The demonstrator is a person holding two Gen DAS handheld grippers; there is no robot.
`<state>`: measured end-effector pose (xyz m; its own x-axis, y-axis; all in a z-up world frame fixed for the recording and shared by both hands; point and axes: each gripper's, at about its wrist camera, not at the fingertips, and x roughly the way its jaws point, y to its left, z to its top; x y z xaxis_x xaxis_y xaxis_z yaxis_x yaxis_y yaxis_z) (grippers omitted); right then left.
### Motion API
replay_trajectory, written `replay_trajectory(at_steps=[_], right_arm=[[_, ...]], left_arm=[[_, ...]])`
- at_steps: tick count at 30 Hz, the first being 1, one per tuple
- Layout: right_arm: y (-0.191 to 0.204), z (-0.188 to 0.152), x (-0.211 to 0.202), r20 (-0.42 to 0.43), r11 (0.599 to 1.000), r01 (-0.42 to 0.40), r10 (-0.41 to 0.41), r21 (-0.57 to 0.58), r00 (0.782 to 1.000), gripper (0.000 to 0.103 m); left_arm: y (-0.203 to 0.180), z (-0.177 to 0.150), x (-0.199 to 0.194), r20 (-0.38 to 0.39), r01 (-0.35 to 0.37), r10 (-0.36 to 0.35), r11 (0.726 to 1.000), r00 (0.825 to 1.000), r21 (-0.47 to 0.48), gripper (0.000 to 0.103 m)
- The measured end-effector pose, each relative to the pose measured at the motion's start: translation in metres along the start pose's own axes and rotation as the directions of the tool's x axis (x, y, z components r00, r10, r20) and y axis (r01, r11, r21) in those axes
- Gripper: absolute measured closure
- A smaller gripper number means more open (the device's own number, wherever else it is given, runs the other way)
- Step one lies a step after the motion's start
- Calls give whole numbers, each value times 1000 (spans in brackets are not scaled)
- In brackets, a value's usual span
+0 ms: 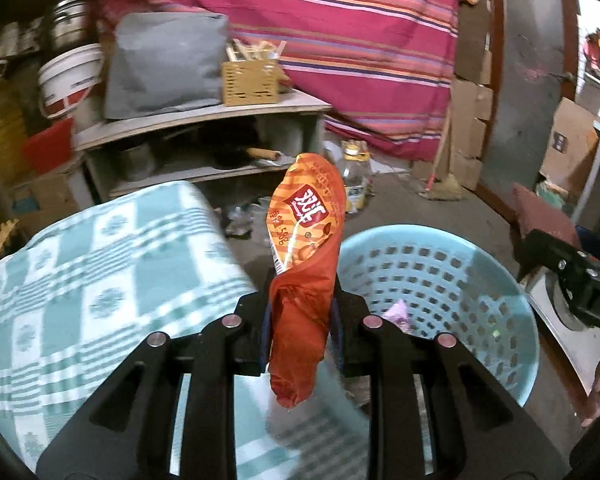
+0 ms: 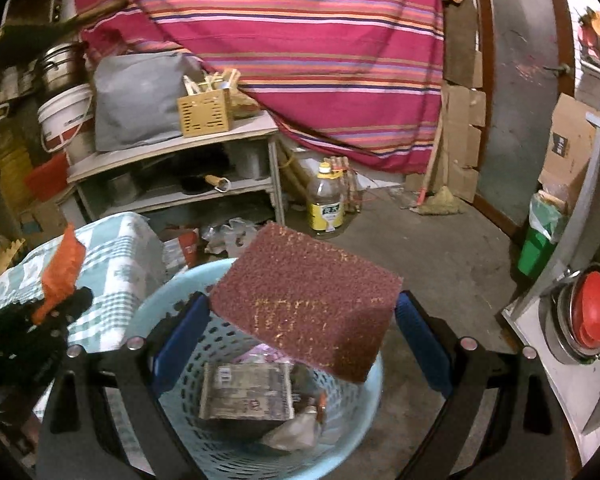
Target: Collect trash
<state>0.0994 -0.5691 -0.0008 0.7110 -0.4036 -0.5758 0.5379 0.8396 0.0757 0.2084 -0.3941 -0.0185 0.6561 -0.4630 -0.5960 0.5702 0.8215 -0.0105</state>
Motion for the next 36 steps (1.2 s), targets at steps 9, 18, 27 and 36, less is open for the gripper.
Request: replay_trajectory(at_steps=[9,18,27,36], right_arm=[[-29,-4,8,-19,998,13,-12,56,1000,11],[-32,-5,11,-25,998,28,-27,49,999,11],[-8,-5,14,-34,1000,1,0,14,999,11],[27,-11,26,-93,999,-50,48,-20,995,10]], left_arm=[[-35,5,18,-19,80,-79,997,997,24,56],[-20,7,16,-3,35,-35,999,999,1,30],[29,12,-23,72,-101,104,994,992,-33,10],[89,3,-55,66,-196,205,972,976,-131,6]])
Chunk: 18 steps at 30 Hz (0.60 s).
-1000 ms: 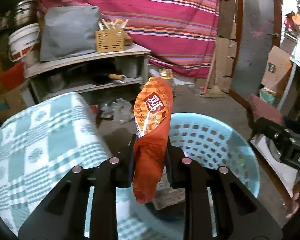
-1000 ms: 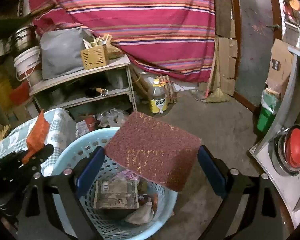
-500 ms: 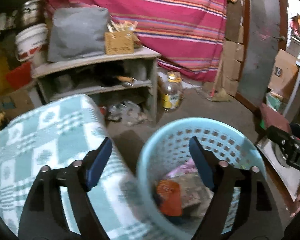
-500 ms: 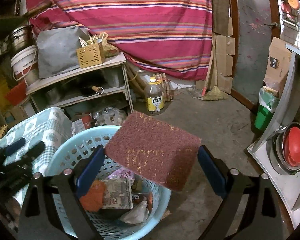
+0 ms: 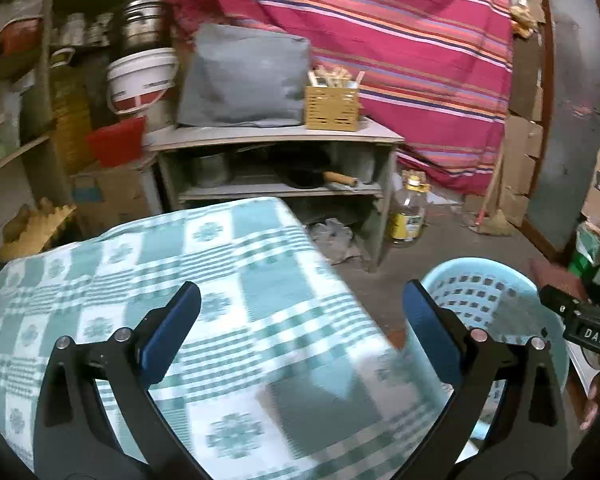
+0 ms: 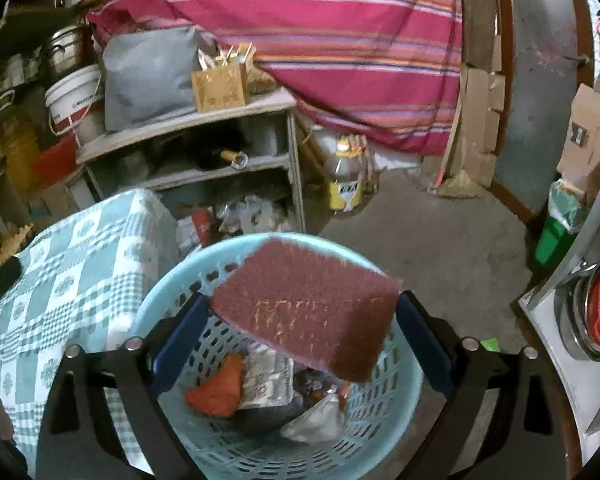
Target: Collect trash
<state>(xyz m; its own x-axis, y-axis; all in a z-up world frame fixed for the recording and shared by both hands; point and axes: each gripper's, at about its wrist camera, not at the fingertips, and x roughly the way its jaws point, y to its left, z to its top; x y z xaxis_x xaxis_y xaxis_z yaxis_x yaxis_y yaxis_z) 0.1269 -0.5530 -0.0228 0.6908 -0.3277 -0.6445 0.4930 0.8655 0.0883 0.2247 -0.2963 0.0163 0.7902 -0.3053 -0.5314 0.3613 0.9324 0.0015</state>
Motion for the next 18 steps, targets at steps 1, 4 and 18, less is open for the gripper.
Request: replay_trajectory(at_steps=[1,4,18], right_arm=[[2,-1,2,-6,1000,7,-7,-2,1000,8],[9,-3,2,-1,1000,24,-24,-16,1000,5],[80,-25,-57,91,982,-81,98,-171,991,4]], left_arm=[[5,0,-2,2,-7,7,1000,1000,-6,6],[26,-2,-14,10,-30,30,999,1000,-27,6],[106,-39,-101,68,-219,221,975,973,-37,5]])
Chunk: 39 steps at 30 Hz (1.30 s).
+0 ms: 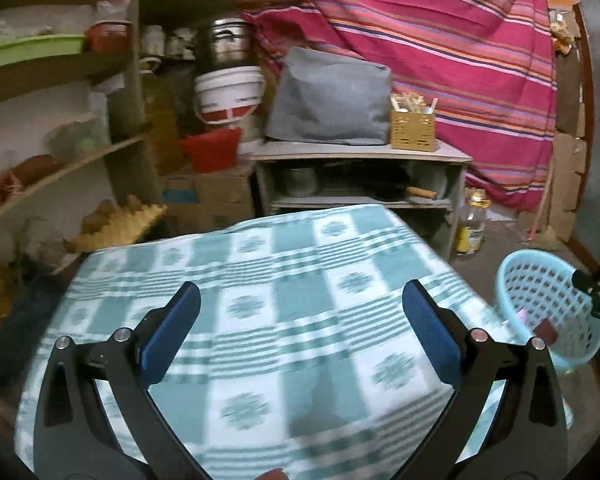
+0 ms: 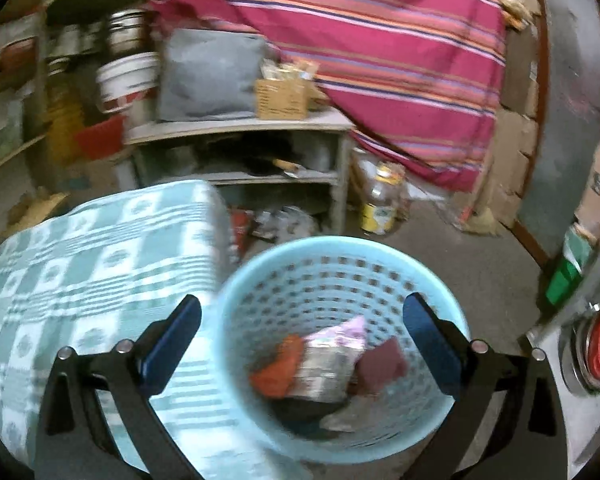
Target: Collect trash
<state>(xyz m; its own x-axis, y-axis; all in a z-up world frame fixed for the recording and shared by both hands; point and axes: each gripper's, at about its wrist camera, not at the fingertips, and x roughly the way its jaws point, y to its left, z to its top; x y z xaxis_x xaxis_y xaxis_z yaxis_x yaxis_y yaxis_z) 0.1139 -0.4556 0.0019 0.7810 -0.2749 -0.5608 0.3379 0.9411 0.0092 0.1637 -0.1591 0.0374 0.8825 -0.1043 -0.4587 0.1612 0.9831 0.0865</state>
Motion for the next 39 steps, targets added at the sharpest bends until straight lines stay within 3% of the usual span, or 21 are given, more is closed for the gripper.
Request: replay_trajectory(at_steps=[9,15,24,31,39], right_arm=[[90,-21,-51,63,982,-177,181,-65,981,4],[128,-39,-77,95,970,-236,241,-66,966,4],[168,-71,-105,115,961,-251,265,-119,957,4],[185,-95,-122,148,956,-219,249,-197,957,5],[188,-99,-124,131,951,-224,255,-213,958,5]], left_arm=[[60,-40,-42,39,-118,118,993,992,-12,5],[103,-68,-62,30,-172,174,983,984,-62,5],[129,-98,-85,28,-247,251,963,968,-108,5],[127,-117,-92,-19,-224,223,966,975,-127,5],[129,-121,-95,-12,-242,243,958,970,-153,5]])
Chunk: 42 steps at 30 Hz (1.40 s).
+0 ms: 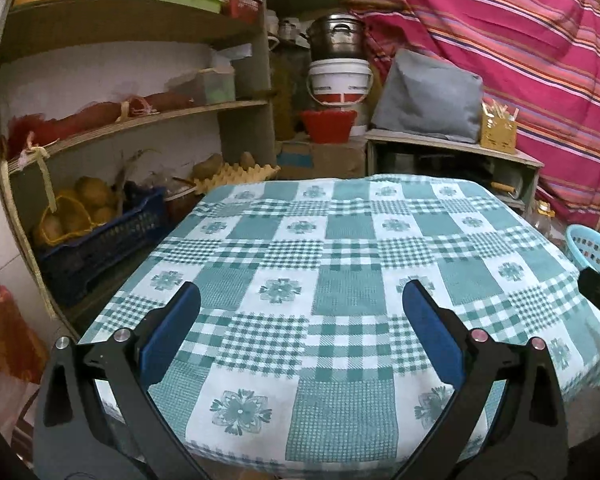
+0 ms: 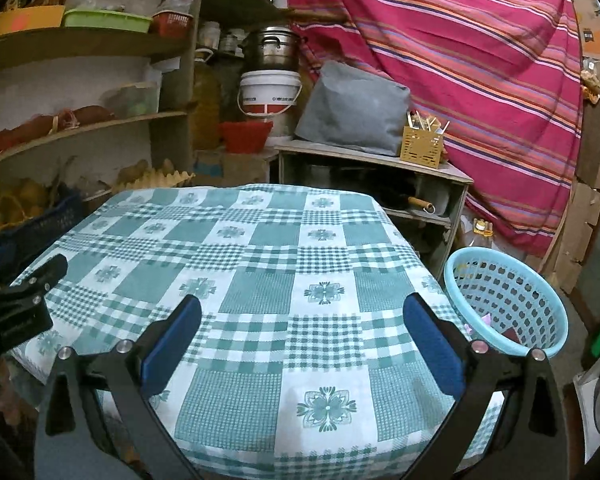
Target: Collect trash
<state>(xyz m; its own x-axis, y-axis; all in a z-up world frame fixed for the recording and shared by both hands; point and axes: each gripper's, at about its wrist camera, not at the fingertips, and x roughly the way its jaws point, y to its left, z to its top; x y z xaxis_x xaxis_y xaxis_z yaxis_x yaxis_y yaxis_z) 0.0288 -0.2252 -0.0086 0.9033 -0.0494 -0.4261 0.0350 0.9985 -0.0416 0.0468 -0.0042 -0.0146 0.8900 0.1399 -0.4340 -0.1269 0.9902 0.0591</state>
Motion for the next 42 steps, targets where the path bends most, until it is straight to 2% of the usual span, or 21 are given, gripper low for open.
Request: replay_trajectory(at_steps=[6,20,32,42], right_arm=[[-1,0,-1,4,1000,-4,4,8,1000,5],[-9,2,1,10,999,44,-44,15,999,5],[-22,1,-2,10,997,77,-77,20,997,5],[-22,1,-4,13,997,79,-79,17,997,5]], left_arm=[[0,1,3,-13,13,-14,1000,1000,-14,5],[-19,2,-1,-7,53,-53,998,999,31,5],[-37,3,-9,27,93,-95,993,995,77,5],[-39,5,-11,31,118,-120,991,992,63,5]])
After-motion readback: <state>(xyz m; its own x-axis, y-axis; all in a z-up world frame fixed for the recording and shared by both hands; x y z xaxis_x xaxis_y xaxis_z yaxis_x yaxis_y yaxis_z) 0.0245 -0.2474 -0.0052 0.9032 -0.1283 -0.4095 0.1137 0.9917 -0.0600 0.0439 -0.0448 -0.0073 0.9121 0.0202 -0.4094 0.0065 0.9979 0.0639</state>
